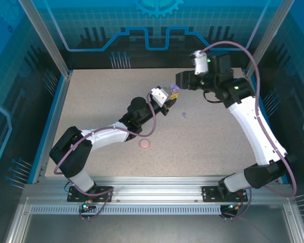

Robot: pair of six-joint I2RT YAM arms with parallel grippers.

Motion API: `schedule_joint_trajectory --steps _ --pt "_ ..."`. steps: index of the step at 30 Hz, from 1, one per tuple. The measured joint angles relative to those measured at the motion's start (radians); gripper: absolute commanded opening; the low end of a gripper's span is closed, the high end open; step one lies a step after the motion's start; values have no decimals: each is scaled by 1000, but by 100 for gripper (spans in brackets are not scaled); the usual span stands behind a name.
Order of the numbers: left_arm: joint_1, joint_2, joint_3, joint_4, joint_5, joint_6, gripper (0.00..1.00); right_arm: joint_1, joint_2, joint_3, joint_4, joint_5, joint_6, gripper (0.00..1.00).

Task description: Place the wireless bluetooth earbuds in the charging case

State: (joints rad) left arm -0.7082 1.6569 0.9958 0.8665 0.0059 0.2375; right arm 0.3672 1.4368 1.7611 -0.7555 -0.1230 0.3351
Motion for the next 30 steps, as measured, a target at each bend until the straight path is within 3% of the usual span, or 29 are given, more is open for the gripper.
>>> schedule_joint_trajectory --steps 5,10,17,30 --pt "0 -15 -38 7 -13 0 0 -147 -82 -40 18 31 86 61" --pt "0 -45 -68 10 -25 1 0 -180 -63 -174 36 75 151 58" --pt "5 -102 -114 31 -37 1 0 -171 163 -330 51 110 235 56" --pt "31 -163 -135 37 -40 0 0 -84 546 -228 42 184 240 48"
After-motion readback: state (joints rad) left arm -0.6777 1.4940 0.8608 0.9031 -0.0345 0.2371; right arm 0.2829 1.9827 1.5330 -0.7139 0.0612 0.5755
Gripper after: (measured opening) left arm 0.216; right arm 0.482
